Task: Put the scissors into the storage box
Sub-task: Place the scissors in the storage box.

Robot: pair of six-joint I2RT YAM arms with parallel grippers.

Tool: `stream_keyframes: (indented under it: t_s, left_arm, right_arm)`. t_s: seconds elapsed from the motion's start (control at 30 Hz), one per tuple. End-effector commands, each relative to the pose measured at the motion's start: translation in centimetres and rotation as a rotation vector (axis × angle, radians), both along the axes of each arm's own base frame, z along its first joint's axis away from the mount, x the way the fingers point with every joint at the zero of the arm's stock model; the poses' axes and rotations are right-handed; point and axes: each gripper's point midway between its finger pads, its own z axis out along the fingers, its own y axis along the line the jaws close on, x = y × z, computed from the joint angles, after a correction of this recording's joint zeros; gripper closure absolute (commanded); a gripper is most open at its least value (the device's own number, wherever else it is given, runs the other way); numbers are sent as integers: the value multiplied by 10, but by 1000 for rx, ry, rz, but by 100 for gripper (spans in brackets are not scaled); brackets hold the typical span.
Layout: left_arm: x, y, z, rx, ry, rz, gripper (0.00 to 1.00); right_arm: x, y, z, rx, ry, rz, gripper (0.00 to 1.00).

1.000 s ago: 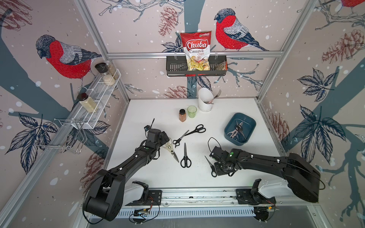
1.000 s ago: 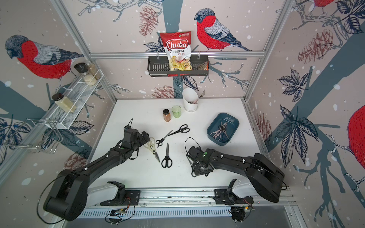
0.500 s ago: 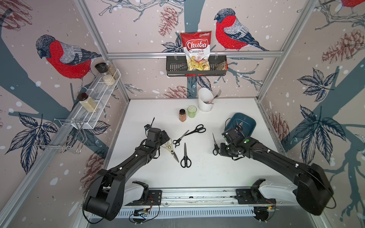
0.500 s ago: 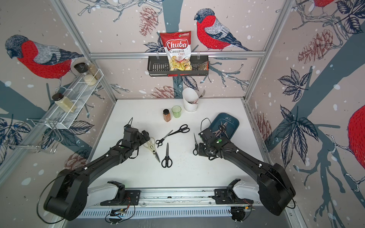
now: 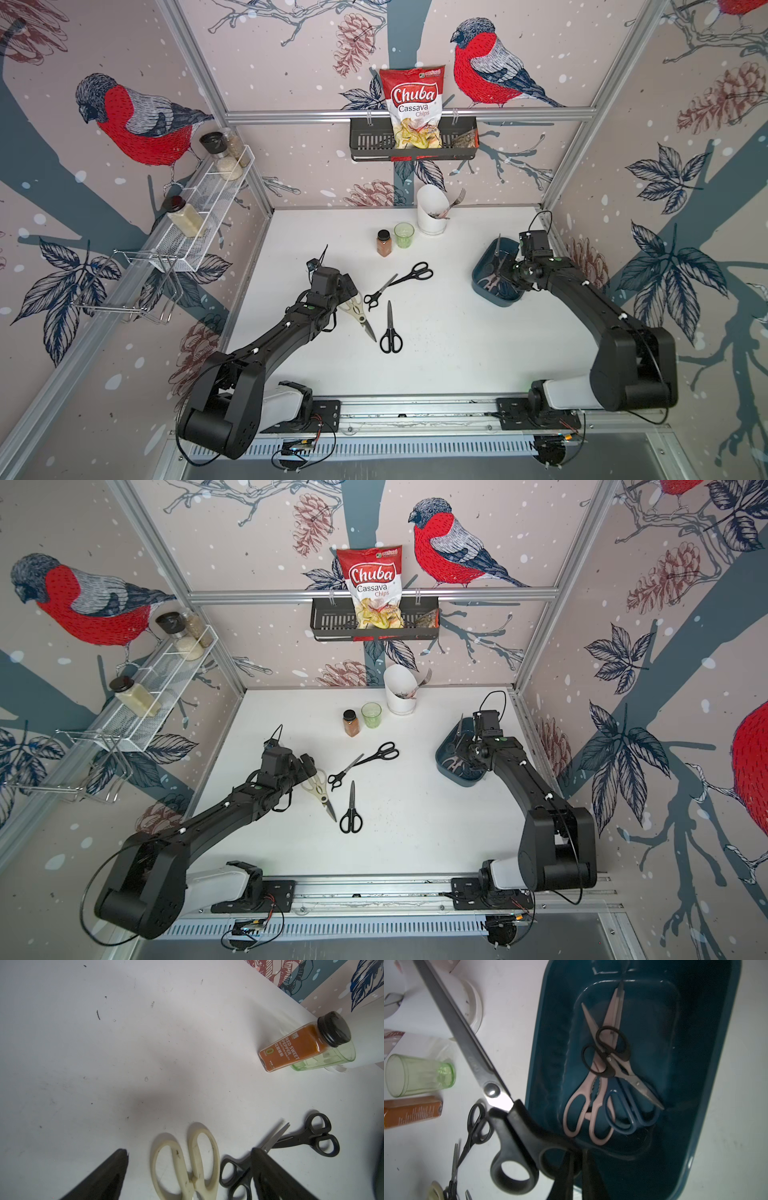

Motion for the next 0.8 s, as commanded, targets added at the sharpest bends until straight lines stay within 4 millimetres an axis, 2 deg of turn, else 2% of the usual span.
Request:
stream_keyframes:
  t_s: [0.0, 0.27, 0.4, 0.5, 0.6, 0.77]
  left_arm:
    - [-3, 3, -2, 27, 16, -5, 4]
    - [-7, 7, -9, 38, 40, 15, 4]
    - [-9, 8, -10, 41, 46, 18, 4]
    - [-11, 10, -12, 44, 48, 22, 4]
    - [-12, 11, -13, 45, 48, 26, 4]
    - [-14, 11, -14, 46, 51, 26, 4]
  right_arm:
    - [14, -22, -6, -34, -15, -69, 100]
    - [11, -31, -47, -47, 69, -119, 100]
    - [9, -33, -61, -60, 101, -132, 96]
    - [8, -34, -63, -67, 107, -135, 90]
    - [9, -33, -63, -64, 104, -132, 78]
    - [12, -31, -52, -92, 83, -123, 67]
